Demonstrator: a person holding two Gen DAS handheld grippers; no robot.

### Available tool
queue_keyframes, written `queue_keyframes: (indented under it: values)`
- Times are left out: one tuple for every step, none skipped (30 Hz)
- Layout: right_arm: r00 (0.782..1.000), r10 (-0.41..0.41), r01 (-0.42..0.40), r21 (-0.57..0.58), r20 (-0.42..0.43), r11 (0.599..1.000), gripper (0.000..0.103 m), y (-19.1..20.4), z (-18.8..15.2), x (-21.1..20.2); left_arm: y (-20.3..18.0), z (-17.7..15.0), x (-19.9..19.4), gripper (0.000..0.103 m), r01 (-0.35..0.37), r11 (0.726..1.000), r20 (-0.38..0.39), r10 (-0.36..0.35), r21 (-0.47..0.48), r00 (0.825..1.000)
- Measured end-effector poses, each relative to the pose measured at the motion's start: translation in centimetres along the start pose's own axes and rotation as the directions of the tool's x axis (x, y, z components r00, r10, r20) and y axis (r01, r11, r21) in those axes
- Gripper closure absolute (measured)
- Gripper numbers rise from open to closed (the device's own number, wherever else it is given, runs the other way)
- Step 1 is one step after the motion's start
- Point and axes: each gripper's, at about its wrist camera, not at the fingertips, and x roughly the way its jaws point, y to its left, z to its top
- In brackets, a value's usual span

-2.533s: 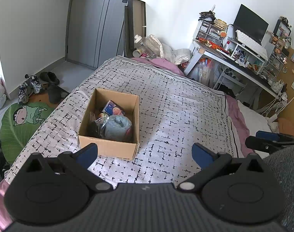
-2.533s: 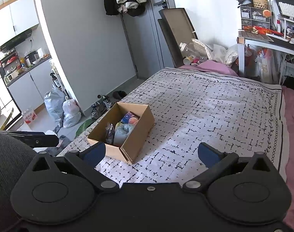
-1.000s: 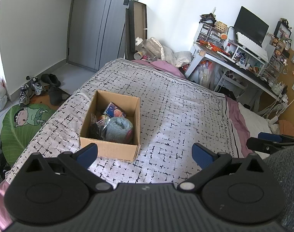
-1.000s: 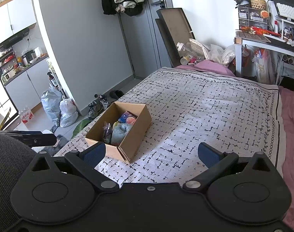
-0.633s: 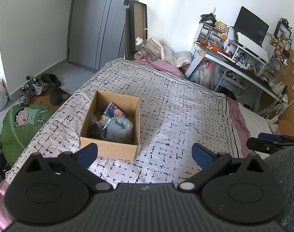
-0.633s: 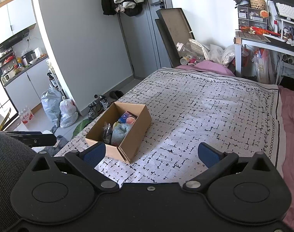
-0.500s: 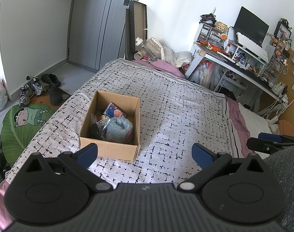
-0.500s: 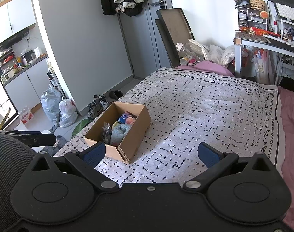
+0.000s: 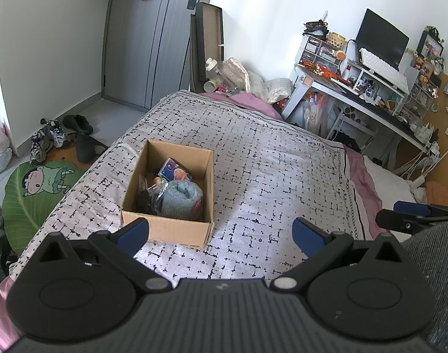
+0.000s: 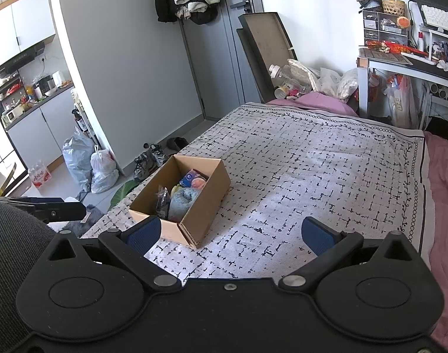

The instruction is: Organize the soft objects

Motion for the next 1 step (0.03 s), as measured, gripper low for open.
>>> queue_keyframes:
  values:
    - [1.0,0.0,0.0,0.0,0.0,1.0,0.0,0.0,0.0,0.0,0.02,0.01,0.02,0.0,0.0,1.0,0.0,0.0,0.001,1.0]
